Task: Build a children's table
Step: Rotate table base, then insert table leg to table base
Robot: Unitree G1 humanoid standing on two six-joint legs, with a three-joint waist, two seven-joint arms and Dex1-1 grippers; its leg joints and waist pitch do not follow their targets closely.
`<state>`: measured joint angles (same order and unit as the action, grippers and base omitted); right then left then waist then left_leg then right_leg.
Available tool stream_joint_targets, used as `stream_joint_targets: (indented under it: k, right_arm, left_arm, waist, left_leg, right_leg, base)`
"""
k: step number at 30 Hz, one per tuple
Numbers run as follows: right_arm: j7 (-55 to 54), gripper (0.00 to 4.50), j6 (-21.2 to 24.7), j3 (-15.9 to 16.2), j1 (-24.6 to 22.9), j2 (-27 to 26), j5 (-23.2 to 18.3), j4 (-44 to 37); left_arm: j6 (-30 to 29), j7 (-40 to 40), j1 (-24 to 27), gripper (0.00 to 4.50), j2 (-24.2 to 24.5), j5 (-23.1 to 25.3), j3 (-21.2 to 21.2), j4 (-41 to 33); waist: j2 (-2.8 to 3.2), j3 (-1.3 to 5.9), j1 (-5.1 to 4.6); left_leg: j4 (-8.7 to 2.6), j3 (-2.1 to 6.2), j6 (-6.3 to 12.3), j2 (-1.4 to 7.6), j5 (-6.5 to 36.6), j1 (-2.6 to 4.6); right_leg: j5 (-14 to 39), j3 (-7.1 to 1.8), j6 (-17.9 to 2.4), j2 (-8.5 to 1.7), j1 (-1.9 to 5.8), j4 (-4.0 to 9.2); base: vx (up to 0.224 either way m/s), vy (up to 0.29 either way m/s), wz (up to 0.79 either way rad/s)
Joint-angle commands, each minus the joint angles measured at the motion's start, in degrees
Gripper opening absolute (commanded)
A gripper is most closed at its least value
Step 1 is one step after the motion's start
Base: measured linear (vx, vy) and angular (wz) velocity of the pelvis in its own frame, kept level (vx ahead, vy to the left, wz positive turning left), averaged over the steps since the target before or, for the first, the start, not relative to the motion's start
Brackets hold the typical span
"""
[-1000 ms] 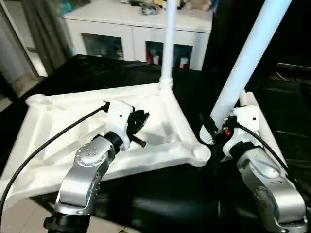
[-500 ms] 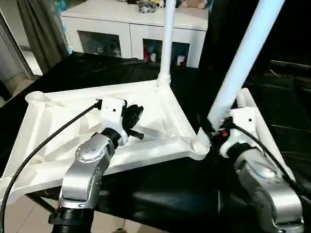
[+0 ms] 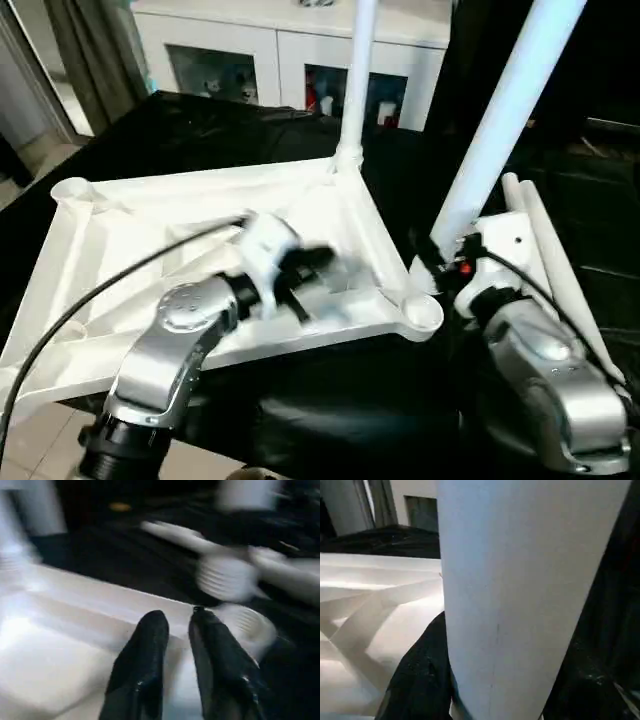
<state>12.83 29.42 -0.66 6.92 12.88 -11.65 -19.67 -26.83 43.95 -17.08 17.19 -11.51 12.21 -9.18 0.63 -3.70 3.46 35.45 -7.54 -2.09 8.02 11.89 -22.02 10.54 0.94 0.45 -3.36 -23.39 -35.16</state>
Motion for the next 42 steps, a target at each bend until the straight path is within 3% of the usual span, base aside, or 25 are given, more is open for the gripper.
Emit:
stream_joint_targets:
  k: [1,3,4,5,6,7,8,9,12,13,16,18,24,30,37,42]
  right_arm:
    - [1.7,1.89,-0.1,-1.9,0.8,1.5,-0.9,0.1]
    - [2.3,1.89,0.1,-2.3,0.9,2.3,-1.2,0.0]
    - [2.8,1.89,0.9,-2.6,0.7,2.8,-1.7,-0.8]
    - [2.8,1.89,0.9,-2.6,0.7,2.8,-1.7,-0.8]
    - [3.2,1.89,2.1,-2.4,-0.1,2.8,-2.4,-2.5]
    - [3.3,1.89,2.5,-2.2,-0.5,2.7,-2.7,-3.1]
    - [3.3,1.89,2.5,-2.2,-0.5,2.7,-2.7,-3.1]
    - [3.4,1.89,3.0,-1.8,-1.4,2.3,-3.3,-4.0]
    - [3.5,1.89,3.4,-1.4,-2.8,2.1,-3.8,-4.9]
    - [3.2,1.89,3.4,-1.4,-3.4,1.9,-3.7,-5.4]
    - [3.1,1.89,3.4,-1.3,-3.6,1.8,-3.7,-5.5]
    - [3.1,1.89,3.5,-1.4,-3.9,1.9,-3.7,-5.9]
    - [2.9,1.89,4.2,-1.3,-4.7,1.9,-3.9,-7.1]
    - [3.1,1.89,4.2,-1.0,-4.9,1.9,-4.3,-7.3]
    - [3.1,1.89,4.2,-0.8,-4.9,1.7,-4.2,-7.2]
    - [3.2,1.89,4.2,-0.8,-4.8,1.7,-4.4,-7.2]
  left_arm:
    - [-1.5,4.0,-1.1,1.37,1.3,1.2,3.4,1.9]
    - [-1.8,5.2,-1.6,1.37,1.7,1.9,5.0,2.7]
    - [-2.0,5.5,-2.4,1.37,2.1,3.9,7.6,4.8]
    - [-2.0,5.5,-2.4,1.37,2.1,3.9,7.6,4.8]
    - [-2.3,5.1,-3.3,1.37,1.7,5.9,10.3,7.3]
    - [-2.6,4.9,-3.7,1.37,1.4,6.0,10.8,8.0]
    - [-2.6,4.9,-3.7,1.37,1.4,6.0,10.8,8.0]
    - [-3.3,4.7,-4.3,1.37,0.8,6.2,11.7,8.6]
    - [-3.8,3.3,-6.6,1.37,0.1,9.1,14.4,11.8]
    - [-2.8,3.3,-8.5,1.37,-0.4,11.2,16.3,14.8]
    - [-2.4,3.4,-8.9,1.37,-0.4,11.7,16.8,15.4]
    - [-2.0,3.3,-9.6,1.37,-0.2,12.8,17.5,16.0]
    - [-1.8,3.1,-9.9,1.37,0.5,13.9,18.3,16.7]
    - [-1.7,3.3,-10.2,0.88,0.1,12.8,16.5,16.4]
    - [-1.3,4.3,-10.0,0.21,1.1,12.5,16.2,16.8]
    - [-1.1,5.2,-9.9,0.06,2.0,12.4,16.3,17.1]
  waist:
    - [-0.07,3.6,0.06]
    - [-0.22,3.5,-0.03]
    - [0.16,3.42,-0.09]
    - [-0.01,3.35,-0.17]
    - [0.28,3.27,-0.16]
    - [0.0,3.21,-0.18]
    - [-0.06,3.24,-0.15]
    - [0.35,3.26,-0.14]
    - [0.11,3.02,-0.19]
    - [0.7,2.98,-0.18]
    - [0.34,3.16,-0.28]
    - [0.68,3.34,-0.37]
    - [0.71,3.32,-0.31]
    - [0.65,3.26,-0.36]
    - [0.73,3.46,-0.36]
    - [0.71,3.43,-0.49]
  left_leg:
    - [-4.56,0.36,2.98,3.43,4.2,0.68]
    - [-4.84,0.29,1.61,3.6,7.2,0.81]
    - [-4.95,0.27,1.2,3.65,7.9,0.76]
    - [-5.04,0.16,0.96,3.63,9.0,0.87]
    - [-5.13,0.09,0.29,3.75,11.0,1.06]
    - [-5.2,-0.02,-0.35,3.74,12.4,1.12]
    - [-5.33,0.03,-0.93,3.82,12.6,1.0]
    - [-5.36,0.11,-1.25,3.82,12.6,0.95]
    - [-5.48,0.03,-1.66,3.77,14.5,1.04]
    - [-5.49,0.11,-1.89,3.69,14.8,1.12]
    - [-5.46,0.2,-1.7,3.76,13.1,0.79]
    - [-5.26,0.11,-1.26,3.77,12.0,0.85]
    - [-5.27,0.01,-0.73,3.83,11.6,0.92]
    - [-5.43,0.08,-1.25,3.84,13.6,0.97]
    - [-5.37,0.06,-1.25,3.87,12.5,0.91]
    - [-5.43,0.08,-1.22,3.83,12.6,0.87]
  right_leg:
    - [2.2,-1.97,-12.6,-3.98,3.18,3.11]
    - [6.6,-2.08,-11.9,-4.01,3.2,3.44]
    - [7.6,-2.1,-11.8,-4.04,3.15,3.53]
    - [9.1,-2.09,-11.4,-3.89,3.03,3.86]
    - [11.6,-2.2,-10.8,-3.97,2.87,4.08]
    - [13.8,-2.29,-10.1,-3.95,2.8,4.28]
    - [14.9,-2.32,-9.7,-4.11,2.9,4.35]
    - [14.9,-2.3,-9.7,-4.16,2.92,4.26]
    - [17.3,-2.39,-8.8,-3.99,2.65,4.77]
    - [17.9,-2.39,-8.5,-3.98,2.52,4.9]
    - [15.6,-2.39,-8.9,-4.1,2.96,4.6]
    - [13.4,-2.39,-9.7,-4.05,2.9,4.52]
    - [12.5,-2.29,-10.9,-4.04,2.95,4.49]
    - [16.3,-2.32,-10.1,-4.12,2.8,4.78]
    - [13.2,-2.31,-10.7,-4.07,2.9,4.52]
    - [13.6,-2.3,-10.7,-4.09,2.95,4.54]
  base:
    - [0.0,0.0,0.0]
    - [0.0,0.0,0.0]
    - [0.0,0.0,0.0]
    - [0.0,0.0,0.0]
    - [0.0,0.0,0.0]
    - [0.0,0.0,0.0]
    - [0.0,0.0,0.0]
    - [0.0,0.0,0.0]
    - [0.0,0.0,0.0]
    - [0.0,0.0,0.0]
    - [0.0,0.0,0.0]
    - [0.0,0.0,0.0]
    - [0.0,0.0,0.0]
    - [0.0,0.0,0.0]
    - [0.0,0.0,0.0]
    - [0.0,0.0,0.0]
